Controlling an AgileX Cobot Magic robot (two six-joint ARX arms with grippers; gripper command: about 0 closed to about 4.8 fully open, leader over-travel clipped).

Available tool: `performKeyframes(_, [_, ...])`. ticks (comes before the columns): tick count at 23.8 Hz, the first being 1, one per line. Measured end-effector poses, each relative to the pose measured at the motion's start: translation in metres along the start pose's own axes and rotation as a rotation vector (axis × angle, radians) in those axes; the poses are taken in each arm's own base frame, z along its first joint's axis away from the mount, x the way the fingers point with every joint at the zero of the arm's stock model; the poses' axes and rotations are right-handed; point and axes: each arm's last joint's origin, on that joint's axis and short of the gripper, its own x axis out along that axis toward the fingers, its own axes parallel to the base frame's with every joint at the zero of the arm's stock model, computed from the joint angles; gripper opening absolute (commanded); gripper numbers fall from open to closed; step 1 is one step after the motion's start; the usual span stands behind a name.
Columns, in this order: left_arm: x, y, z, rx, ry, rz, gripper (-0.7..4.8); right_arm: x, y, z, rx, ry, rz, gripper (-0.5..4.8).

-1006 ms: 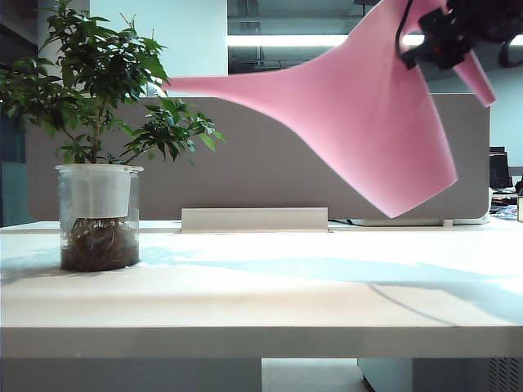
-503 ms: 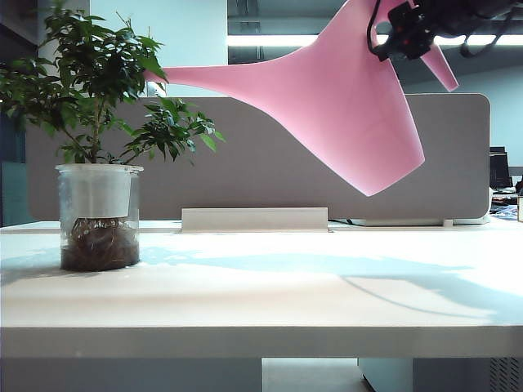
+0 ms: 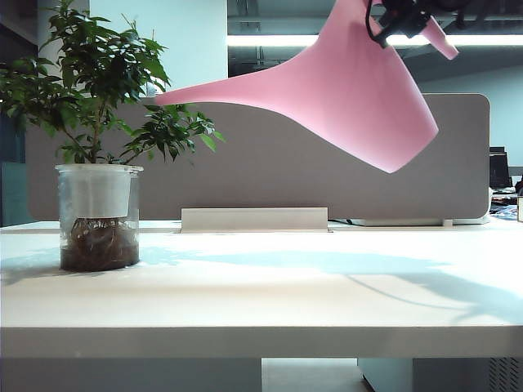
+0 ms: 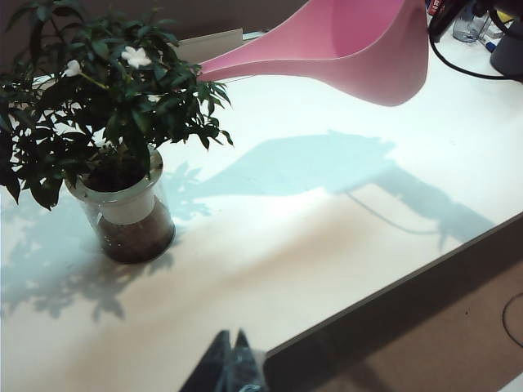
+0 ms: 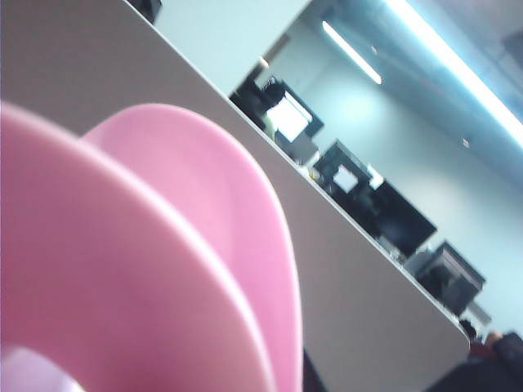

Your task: Pick up the watering can from the table, water the potted plant, and put the can back.

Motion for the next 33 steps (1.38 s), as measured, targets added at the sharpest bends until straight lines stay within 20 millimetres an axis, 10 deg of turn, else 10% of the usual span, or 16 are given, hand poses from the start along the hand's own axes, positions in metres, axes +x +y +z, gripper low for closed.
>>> performKeyframes(33, [0.000, 0.000, 0.000, 0.000, 0.000, 0.000, -0.05, 0.040, 0.027, 0.049, -0.296, -0.130, 0.080, -0.06])
